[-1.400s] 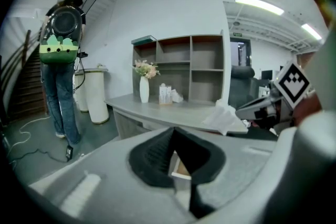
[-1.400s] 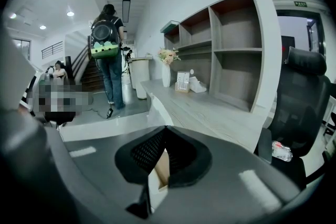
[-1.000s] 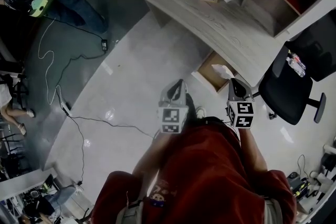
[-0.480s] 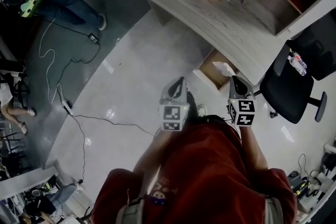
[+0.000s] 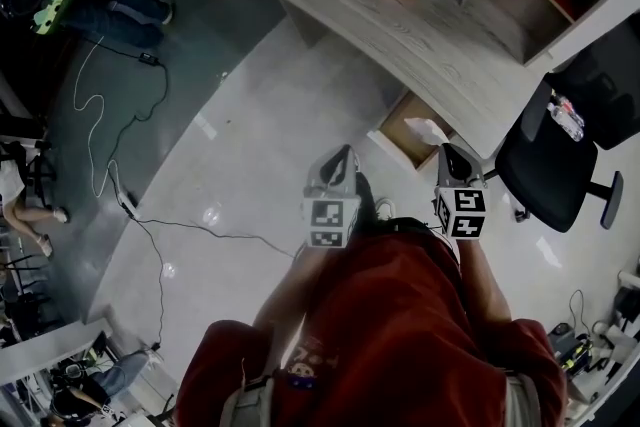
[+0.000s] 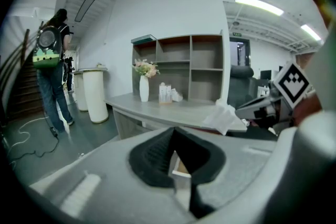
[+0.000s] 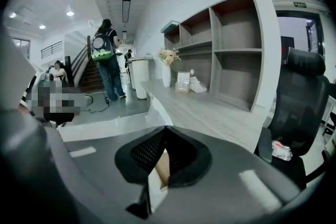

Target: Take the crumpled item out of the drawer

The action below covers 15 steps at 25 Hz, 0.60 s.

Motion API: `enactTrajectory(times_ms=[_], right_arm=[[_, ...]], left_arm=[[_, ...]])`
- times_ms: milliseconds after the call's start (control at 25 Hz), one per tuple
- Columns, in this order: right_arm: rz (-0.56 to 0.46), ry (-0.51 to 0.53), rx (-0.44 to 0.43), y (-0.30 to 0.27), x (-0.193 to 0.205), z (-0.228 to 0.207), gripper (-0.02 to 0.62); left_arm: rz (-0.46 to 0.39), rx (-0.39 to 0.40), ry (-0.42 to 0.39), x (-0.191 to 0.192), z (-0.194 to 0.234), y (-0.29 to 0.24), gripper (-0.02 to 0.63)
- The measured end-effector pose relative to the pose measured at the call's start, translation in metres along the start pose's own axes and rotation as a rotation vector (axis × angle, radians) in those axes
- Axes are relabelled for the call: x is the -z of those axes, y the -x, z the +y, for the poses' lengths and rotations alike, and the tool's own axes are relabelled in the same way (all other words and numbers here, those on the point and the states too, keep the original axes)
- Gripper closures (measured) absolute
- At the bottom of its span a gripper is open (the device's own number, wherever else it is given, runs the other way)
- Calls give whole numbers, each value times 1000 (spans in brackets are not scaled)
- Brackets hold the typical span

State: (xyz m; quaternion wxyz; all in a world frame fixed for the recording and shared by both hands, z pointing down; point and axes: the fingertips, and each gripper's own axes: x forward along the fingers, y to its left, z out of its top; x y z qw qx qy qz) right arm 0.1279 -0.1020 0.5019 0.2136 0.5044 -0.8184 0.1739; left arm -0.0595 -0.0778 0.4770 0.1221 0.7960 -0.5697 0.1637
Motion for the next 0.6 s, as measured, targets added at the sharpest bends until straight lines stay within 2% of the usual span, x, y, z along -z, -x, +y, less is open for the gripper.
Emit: enactTrajectory(times_ms=[600], right_arm=[[-7,-1,13,2,-1,4,594]], left_arm=[[-12,2,-6,-3,4,3,609]])
